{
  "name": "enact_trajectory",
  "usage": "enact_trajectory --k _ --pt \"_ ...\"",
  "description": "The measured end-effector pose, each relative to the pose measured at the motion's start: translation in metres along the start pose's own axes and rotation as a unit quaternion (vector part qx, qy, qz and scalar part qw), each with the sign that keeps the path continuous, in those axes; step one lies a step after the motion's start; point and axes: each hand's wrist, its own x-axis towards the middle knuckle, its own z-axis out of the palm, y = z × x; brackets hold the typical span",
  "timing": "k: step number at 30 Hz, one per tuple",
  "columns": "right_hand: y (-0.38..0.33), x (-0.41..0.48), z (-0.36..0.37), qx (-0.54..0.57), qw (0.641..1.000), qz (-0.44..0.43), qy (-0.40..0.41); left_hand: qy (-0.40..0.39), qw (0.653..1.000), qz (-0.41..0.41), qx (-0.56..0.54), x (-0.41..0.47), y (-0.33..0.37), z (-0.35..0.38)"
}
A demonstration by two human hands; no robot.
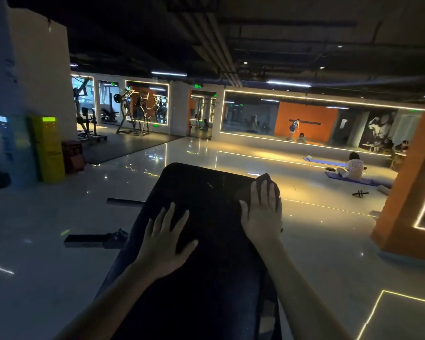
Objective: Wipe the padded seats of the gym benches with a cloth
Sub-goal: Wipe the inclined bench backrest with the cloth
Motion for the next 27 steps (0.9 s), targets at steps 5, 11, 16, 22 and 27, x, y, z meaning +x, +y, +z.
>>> enact_trajectory --k 5,11,16,22,27 --pt "-0.032 0.011 -0.008 -0.038 0.992 -0.097 -0.078 -0.072 0.997 0.032 0.012 -0.004 -0.024 0.001" --pt "-0.053 -0.013 -0.001 -0.054 0.950 -0.273 -0.144 -0.113 0.993 0.027 0.038 0.001 -0.023 -0.001" --pt "-0.033 0.009 -0.009 -0.058 0.985 -0.124 -0.107 -0.119 0.992 0.019 0.031 -0.003 -0.018 -0.004" --pt "-0.068 0.036 -0.005 -0.009 0.996 -0.047 -0.078 -0.107 0.994 0.032 0.008 -0.002 -0.022 -0.002" --pt "-0.124 0.012 0.016 0.002 0.949 -0.268 -0.165 -0.123 0.992 0.024 0.025 0.000 -0.025 -0.001"
